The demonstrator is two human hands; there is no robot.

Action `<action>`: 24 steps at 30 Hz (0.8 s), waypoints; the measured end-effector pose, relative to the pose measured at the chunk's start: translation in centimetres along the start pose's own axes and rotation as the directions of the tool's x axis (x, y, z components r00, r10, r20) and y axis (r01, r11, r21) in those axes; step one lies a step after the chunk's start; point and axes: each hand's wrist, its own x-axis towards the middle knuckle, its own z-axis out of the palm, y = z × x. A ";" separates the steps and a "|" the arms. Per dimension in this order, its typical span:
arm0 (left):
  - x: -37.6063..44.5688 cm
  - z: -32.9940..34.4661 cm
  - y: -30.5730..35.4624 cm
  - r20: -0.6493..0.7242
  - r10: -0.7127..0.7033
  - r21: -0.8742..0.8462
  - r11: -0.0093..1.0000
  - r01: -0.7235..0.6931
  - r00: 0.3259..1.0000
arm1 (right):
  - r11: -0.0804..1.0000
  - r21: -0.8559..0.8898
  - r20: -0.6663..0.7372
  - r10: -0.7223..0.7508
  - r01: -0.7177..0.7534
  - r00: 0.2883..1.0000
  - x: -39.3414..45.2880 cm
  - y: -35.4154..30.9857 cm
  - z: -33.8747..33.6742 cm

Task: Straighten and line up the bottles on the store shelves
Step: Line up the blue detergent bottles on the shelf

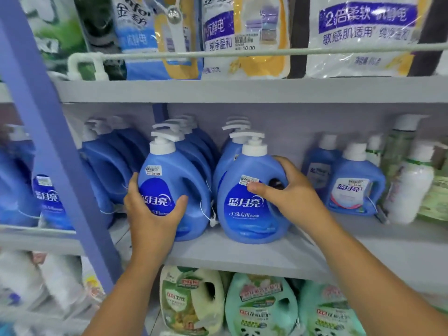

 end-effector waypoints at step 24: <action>0.6 -1.4 -0.6 0.087 0.025 -0.009 1.000 -0.024 0.996 | 0.924 -0.379 -0.232 -0.152 0.054 0.961 -0.5 1.5 4.9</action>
